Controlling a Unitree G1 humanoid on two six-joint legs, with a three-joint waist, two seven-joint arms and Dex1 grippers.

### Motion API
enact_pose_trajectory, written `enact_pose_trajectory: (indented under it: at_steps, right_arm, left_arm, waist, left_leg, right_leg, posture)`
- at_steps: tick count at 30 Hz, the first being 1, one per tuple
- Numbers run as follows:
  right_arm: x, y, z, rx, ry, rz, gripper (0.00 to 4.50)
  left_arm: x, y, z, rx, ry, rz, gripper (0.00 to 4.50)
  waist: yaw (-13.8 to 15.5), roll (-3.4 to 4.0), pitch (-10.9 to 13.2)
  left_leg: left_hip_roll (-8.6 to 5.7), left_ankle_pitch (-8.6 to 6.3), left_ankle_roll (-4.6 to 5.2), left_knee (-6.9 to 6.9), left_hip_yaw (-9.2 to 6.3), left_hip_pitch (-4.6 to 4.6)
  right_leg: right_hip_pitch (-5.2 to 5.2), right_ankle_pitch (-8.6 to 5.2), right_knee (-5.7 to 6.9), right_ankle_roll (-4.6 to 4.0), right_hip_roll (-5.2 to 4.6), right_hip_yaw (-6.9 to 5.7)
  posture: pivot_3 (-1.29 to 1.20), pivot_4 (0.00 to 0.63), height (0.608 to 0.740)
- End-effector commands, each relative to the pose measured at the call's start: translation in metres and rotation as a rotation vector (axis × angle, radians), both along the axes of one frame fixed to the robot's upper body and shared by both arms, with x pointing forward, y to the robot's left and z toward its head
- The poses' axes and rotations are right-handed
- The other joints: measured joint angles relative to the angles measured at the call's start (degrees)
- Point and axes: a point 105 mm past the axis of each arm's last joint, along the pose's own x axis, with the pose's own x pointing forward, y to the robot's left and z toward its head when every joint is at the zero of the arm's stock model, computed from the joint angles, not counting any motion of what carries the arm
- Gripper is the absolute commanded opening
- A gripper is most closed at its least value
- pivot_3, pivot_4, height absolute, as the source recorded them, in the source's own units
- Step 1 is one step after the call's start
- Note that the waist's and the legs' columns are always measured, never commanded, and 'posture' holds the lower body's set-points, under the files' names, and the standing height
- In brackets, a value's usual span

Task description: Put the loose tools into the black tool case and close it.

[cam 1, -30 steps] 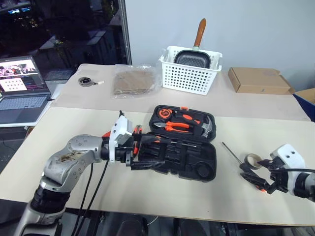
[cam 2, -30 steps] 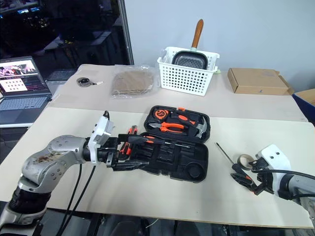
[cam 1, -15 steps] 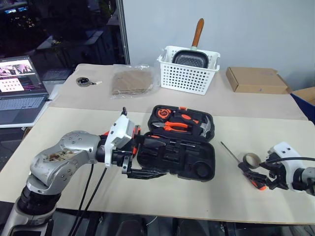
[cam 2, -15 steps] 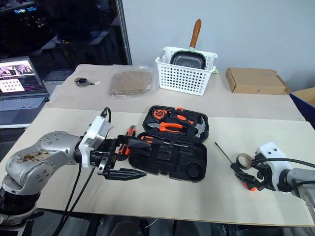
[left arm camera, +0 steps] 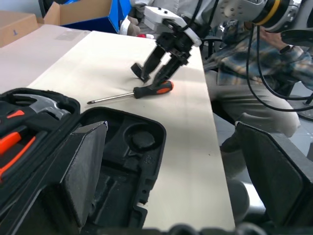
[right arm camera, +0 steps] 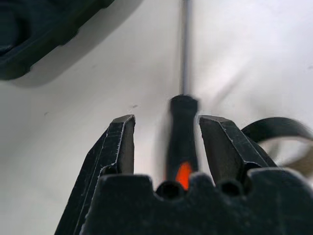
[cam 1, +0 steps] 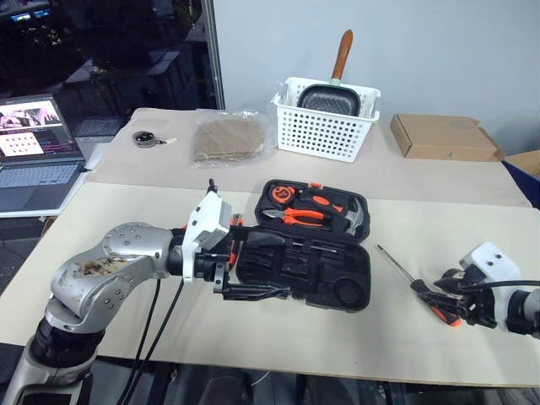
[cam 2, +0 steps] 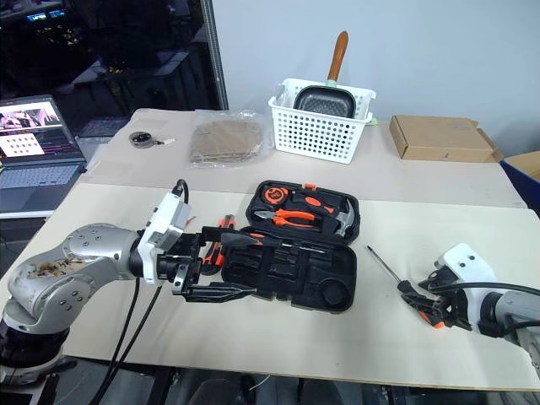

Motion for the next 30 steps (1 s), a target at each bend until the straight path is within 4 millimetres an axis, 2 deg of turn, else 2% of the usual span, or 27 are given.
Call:
enact_pose_trajectory:
  at_steps: [1,11,14,17,21,22,25,27,30]
  right_arm:
    - [0.000,-0.005,0.007,-0.030,-0.008,-0.011,2.46]
    - [0.022,-0.013,-0.015,-0.085,0.016,-0.043,2.46]
    - [0.024,-0.013,-0.019,-0.098,0.037,-0.035,1.74]
    - [0.024,-0.012,-0.019,-0.097,0.047,-0.026,0.80]
    - [0.026,-0.011,-0.008,-0.095,0.019,-0.001,0.80]
    - [0.028,-0.005,0.002,-0.067,-0.015,0.025,0.80]
    - [0.030,0.032,0.037,0.075,-0.122,0.185,0.80]
    - [0.033,0.058,0.048,0.110,-0.149,0.289,0.80]
    - [0.045,0.090,0.054,0.100,-0.170,0.427,0.80]
  left_arm:
    - [-0.004,-0.004,0.010,-0.016,-0.043,-0.025,4.50]
    - [-0.005,-0.001,0.010,0.010,-0.047,-0.041,4.50]
    - [-0.005,0.002,0.008,0.026,-0.046,-0.038,4.50]
    - [-0.004,0.004,0.007,0.037,-0.039,-0.032,4.50]
    - [-0.003,0.007,0.005,0.047,-0.044,-0.002,4.50]
    - [0.000,0.009,0.005,0.042,-0.048,0.022,4.50]
    - [0.014,0.017,0.006,-0.016,-0.063,0.167,4.50]
    - [0.018,0.025,0.009,-0.094,-0.076,0.234,4.50]
    - [0.014,0.043,0.001,-0.085,-0.069,0.273,4.50]
  waist:
    - [-0.07,0.00,0.00]
    - [-0.13,0.00,0.04]
    - [-0.09,0.02,0.05]
    - [-0.08,0.01,0.05]
    - [-0.08,0.01,0.05]
    - [-0.08,0.01,0.05]
    - [-0.42,0.15,0.16]
    - [-0.84,0.13,0.22]
    - [-1.34,-0.10,0.36]
  left_leg:
    - [0.00,0.00,0.00,0.00,0.00,0.00]
    - [0.00,0.00,0.00,0.00,0.07,0.05]
    - [0.00,0.00,0.00,0.00,0.06,0.02]
    - [-0.01,-0.01,0.02,0.00,0.07,0.00]
    - [-0.03,-0.01,0.02,0.00,0.10,0.02]
    - [-0.02,-0.01,0.02,0.00,0.09,0.02]
    - [0.00,-0.01,0.02,0.00,0.10,0.03]
    - [0.04,-0.01,0.02,0.00,0.11,0.06]
    - [0.16,0.01,-0.02,0.00,0.08,0.14]
  right_leg:
    - [0.00,0.00,0.00,0.00,0.00,0.00]
    - [-0.01,0.01,0.02,-0.02,0.05,0.00]
    - [-0.04,0.07,0.01,-0.14,0.06,0.00]
    - [-0.04,0.11,-0.01,-0.22,0.05,-0.01]
    - [-0.04,0.11,0.00,-0.20,0.02,-0.01]
    - [-0.04,0.11,0.01,-0.20,0.03,-0.01]
    - [-0.05,0.11,0.03,-0.20,0.05,0.00]
    - [-0.05,0.11,0.08,-0.19,0.06,0.02]
    - [-0.01,0.12,0.11,-0.22,0.08,0.03]
  posture:
    - [0.00,0.150,0.740]
    - [0.00,0.150,0.740]
    - [0.00,0.150,0.740]
    - [0.00,0.150,0.740]
    - [0.00,0.150,0.740]
    - [0.00,0.150,0.740]
    - [0.00,0.150,0.740]
    - [0.00,0.150,0.740]
    - [0.00,0.150,0.740]
